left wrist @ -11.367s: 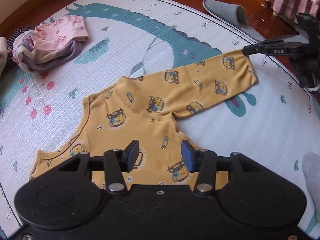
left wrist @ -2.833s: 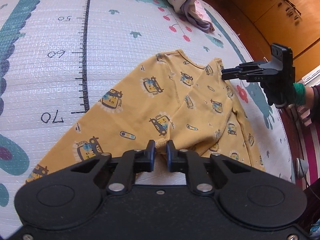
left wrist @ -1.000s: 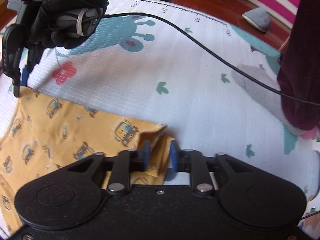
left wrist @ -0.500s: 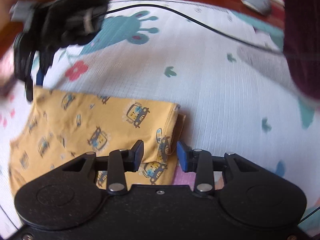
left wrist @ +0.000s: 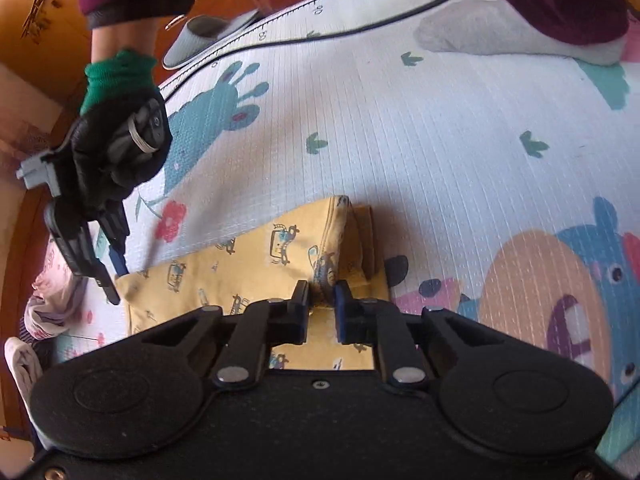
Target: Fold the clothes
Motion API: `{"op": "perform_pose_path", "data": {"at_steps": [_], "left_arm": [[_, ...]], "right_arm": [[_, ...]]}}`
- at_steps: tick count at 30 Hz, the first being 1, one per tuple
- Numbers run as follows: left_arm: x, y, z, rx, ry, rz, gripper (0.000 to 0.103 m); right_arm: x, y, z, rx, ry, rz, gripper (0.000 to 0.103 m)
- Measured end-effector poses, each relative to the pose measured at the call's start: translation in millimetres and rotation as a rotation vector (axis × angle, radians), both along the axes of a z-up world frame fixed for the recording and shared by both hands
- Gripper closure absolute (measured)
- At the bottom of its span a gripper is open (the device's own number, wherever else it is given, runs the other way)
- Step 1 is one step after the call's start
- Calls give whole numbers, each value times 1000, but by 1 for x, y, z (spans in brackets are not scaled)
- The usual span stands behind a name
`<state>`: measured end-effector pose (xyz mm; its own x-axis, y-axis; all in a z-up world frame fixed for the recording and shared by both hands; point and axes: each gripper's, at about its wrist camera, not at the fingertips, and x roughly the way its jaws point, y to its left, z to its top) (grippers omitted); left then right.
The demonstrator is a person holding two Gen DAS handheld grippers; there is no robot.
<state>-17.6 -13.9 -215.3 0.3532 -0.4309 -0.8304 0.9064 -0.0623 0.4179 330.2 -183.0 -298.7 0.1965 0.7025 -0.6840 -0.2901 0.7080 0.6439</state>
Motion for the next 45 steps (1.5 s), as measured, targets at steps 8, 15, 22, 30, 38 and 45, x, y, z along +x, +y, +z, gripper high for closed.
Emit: {"op": "perform_pose_path", "data": {"at_steps": [8,15,22,30,38,45], "left_arm": [[-8,5,-32,95,-5,11,92],[3,6,-19,20,68,104,77],[-1,1,-23,16,81,90,76],[3,2,-26,1,87,132,94],[17,4,-3,-103,197,246,94],[35,12,16,-216,297,361,94]], "right_arm": [[1,-4,3,-7,-24,-21,73],[2,-6,15,-45,-102,-26,65],[-12,-6,39,-89,-229,49,65],[-126,-43,22,40,45,55,65],[-238,-71,-10,187,369,-85,65],[-251,-78,-22,263,441,-184,65]]}}
